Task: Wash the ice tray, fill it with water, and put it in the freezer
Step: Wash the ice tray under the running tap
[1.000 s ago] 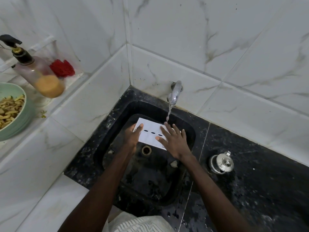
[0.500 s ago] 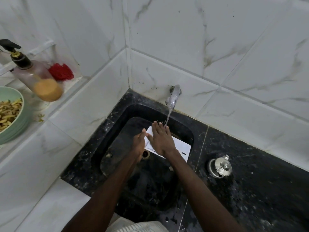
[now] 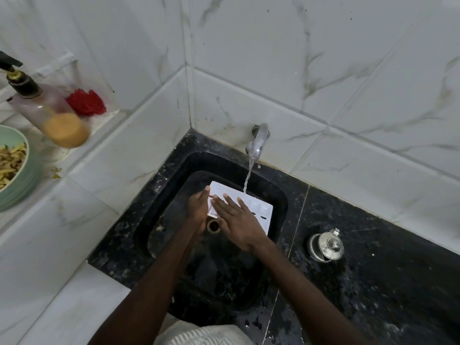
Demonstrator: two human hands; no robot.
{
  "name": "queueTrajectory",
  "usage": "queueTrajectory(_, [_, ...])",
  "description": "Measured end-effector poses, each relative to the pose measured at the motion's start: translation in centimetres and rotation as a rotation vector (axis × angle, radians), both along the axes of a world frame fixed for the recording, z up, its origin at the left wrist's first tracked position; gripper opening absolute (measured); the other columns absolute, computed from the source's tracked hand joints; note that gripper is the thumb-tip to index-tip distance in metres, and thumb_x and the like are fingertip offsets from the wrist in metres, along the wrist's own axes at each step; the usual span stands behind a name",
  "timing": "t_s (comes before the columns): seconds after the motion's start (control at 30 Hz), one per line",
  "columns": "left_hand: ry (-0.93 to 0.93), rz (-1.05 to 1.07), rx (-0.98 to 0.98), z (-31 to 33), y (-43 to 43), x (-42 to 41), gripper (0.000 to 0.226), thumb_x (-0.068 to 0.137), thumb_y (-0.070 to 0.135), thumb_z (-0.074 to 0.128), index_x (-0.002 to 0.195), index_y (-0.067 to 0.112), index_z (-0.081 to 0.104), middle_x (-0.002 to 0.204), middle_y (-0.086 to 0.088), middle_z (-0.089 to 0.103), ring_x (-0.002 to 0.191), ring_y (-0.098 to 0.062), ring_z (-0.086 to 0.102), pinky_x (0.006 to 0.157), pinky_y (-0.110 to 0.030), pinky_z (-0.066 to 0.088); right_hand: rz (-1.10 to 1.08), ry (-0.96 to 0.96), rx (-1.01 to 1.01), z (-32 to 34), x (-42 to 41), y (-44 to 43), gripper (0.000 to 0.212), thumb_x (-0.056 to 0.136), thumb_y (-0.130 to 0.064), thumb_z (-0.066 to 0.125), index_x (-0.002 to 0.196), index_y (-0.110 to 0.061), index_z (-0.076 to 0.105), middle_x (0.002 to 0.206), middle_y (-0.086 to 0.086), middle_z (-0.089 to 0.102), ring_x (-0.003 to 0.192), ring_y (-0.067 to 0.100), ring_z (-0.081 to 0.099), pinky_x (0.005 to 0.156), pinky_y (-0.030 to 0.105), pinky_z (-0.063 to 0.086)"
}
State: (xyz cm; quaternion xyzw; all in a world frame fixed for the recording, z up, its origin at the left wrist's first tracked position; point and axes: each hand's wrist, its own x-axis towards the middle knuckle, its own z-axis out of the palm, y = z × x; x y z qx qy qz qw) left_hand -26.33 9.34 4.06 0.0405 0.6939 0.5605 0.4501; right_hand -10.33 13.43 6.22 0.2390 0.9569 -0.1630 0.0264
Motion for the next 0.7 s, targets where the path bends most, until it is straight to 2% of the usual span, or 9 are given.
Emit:
queueTrajectory(0.1, [0.077, 0.014, -0.009, 0.0, -0.3, -1.1, 0.036, 0.106, 0.033, 0.058, 0.108, 0.001, 0.075, 0.095, -0.016, 0.077, 0.076, -0.027, 0.074, 0.069, -0.035, 0.06, -0.021, -0.009, 0.001, 0.3, 2.2, 0.2, 0.057, 0.111, -0.044, 0.02, 0.166, -0.027, 0.014, 0.172, -0.012, 0.009, 0.159, 0.008, -0.002, 0.13, 0.039, -0.003])
queueTrajectory(0.17, [0.092, 0.047, -0.018, -0.3, -0.6, -2.2, 0.038, 0.106, 0.034, 0.058, 0.112, 0.001, 0.074, 0.099, -0.015, 0.077, 0.085, -0.03, 0.074, 0.077, -0.039, 0.061, -0.046, 0.01, -0.028, 0.3, 4.2, 0.7, 0.057, 0.112, -0.045, 0.021, 0.165, -0.028, 0.016, 0.171, -0.014, 0.011, 0.159, 0.004, -0.002, 0.131, 0.04, -0.001])
queueTrajectory(0.2, [0.1, 0.067, -0.021, -0.6, -0.7, -2.9, 0.038, 0.105, 0.035, 0.059, 0.113, 0.001, 0.074, 0.101, -0.016, 0.077, 0.086, -0.03, 0.074, 0.08, -0.041, 0.062, -0.051, 0.02, -0.031, 0.4, 5.1, 0.9, 0.056, 0.111, -0.045, 0.021, 0.165, -0.028, 0.018, 0.171, -0.014, 0.012, 0.159, 0.004, -0.001, 0.131, 0.041, 0.0])
queueTrajectory(0.3, [0.111, 0.084, -0.027, -1.0, -1.3, -3.7, 0.037, 0.107, 0.034, 0.057, 0.116, 0.002, 0.073, 0.097, -0.013, 0.076, 0.076, -0.021, 0.072, 0.071, -0.032, 0.061, -0.044, -0.009, -0.026, 0.4, 6.6, 1.3, 0.058, 0.111, -0.048, 0.019, 0.165, -0.027, 0.019, 0.171, -0.014, 0.013, 0.159, 0.004, 0.0, 0.131, 0.041, 0.002])
queueTrajectory(0.33, [0.105, 0.083, -0.031, -1.3, -1.4, -3.6, 0.038, 0.107, 0.035, 0.056, 0.116, 0.003, 0.073, 0.096, -0.01, 0.075, 0.076, -0.02, 0.072, 0.072, -0.033, 0.061, -0.051, -0.026, -0.02, 0.5, 6.4, 1.4, 0.059, 0.111, -0.049, 0.017, 0.165, -0.026, 0.018, 0.171, -0.013, 0.013, 0.159, 0.004, -0.001, 0.131, 0.041, 0.002])
queueTrajectory(0.4, [0.115, 0.071, -0.055, -1.7, -1.3, -3.2, 0.037, 0.105, 0.042, 0.057, 0.108, 0.011, 0.076, 0.094, -0.007, 0.077, 0.081, -0.025, 0.075, 0.083, -0.045, 0.063, -0.076, -0.044, -0.01, 0.8, 4.9, 1.7, 0.061, 0.111, -0.051, 0.015, 0.165, -0.024, 0.019, 0.171, -0.009, 0.013, 0.159, 0.006, -0.002, 0.131, 0.041, 0.002])
queueTrajectory(0.47, [0.132, 0.044, -0.077, -2.0, -0.9, -2.9, 0.036, 0.101, 0.049, 0.057, 0.098, 0.018, 0.077, 0.092, -0.007, 0.079, 0.085, -0.029, 0.077, 0.087, -0.052, 0.062, -0.096, -0.049, -0.014, 1.2, 2.8, 1.6, 0.062, 0.111, -0.052, 0.016, 0.165, -0.022, 0.019, 0.172, -0.007, 0.013, 0.159, 0.007, -0.002, 0.131, 0.041, 0.002])
queueTrajectory(0.63, [0.157, 0.112, -0.033, -0.6, -0.5, -3.2, 0.04, 0.104, 0.038, 0.058, 0.11, 0.002, 0.076, 0.1, -0.014, 0.077, 0.092, -0.032, 0.074, 0.089, -0.048, 0.061, -0.057, -0.049, 0.0, 1.5, -0.3, 1.1, 0.062, 0.111, -0.051, 0.017, 0.165, -0.021, 0.016, 0.172, -0.006, 0.009, 0.159, 0.01, 0.0, 0.13, 0.039, -0.003])
queueTrajectory(0.7, [0.157, 0.176, -0.021, 0.1, -0.8, -4.1, 0.038, 0.105, 0.032, 0.058, 0.111, -0.003, 0.074, 0.104, -0.015, 0.075, 0.091, -0.03, 0.071, 0.086, -0.041, 0.059, -0.038, -0.053, 0.024, 1.2, 0.6, 1.5, 0.064, 0.11, -0.054, 0.012, 0.165, -0.023, 0.016, 0.171, -0.008, 0.009, 0.159, 0.009, 0.001, 0.13, 0.039, -0.004])
